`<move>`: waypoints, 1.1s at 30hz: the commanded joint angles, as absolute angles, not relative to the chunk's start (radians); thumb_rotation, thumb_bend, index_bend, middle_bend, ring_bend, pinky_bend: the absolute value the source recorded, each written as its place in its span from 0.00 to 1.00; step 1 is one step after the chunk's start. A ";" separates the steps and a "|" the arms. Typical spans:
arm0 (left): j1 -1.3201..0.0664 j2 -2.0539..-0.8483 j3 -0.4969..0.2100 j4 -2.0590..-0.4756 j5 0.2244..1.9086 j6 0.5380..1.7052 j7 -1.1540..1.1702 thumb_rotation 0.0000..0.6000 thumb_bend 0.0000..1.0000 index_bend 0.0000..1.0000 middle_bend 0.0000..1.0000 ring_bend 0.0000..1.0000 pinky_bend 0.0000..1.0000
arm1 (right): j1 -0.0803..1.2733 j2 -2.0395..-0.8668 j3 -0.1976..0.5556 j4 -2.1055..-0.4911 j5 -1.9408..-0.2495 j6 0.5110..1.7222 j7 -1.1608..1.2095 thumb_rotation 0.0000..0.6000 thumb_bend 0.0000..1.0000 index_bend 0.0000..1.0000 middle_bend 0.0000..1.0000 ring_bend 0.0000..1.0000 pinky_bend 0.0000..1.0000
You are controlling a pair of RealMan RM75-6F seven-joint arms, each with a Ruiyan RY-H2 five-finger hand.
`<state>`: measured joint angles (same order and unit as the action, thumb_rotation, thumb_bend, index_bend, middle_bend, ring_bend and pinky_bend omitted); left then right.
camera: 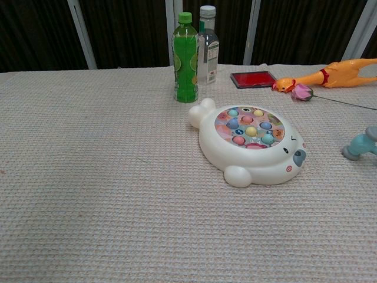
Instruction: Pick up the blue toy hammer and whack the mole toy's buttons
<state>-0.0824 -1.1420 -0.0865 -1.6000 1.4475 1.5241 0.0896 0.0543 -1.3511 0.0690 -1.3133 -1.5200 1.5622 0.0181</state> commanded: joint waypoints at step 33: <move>-0.079 -1.142 -0.092 -1.582 1.457 1.540 0.050 1.00 0.00 0.00 0.00 0.00 0.00 | 0.157 -1.505 0.280 -1.576 -1.041 1.364 -0.028 1.00 0.24 0.43 0.14 0.00 0.00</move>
<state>-0.0791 -1.1418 -0.0919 -1.5818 1.4575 1.5404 0.0503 0.1456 -1.4908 0.2679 -1.5903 -1.0566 1.3724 -0.0172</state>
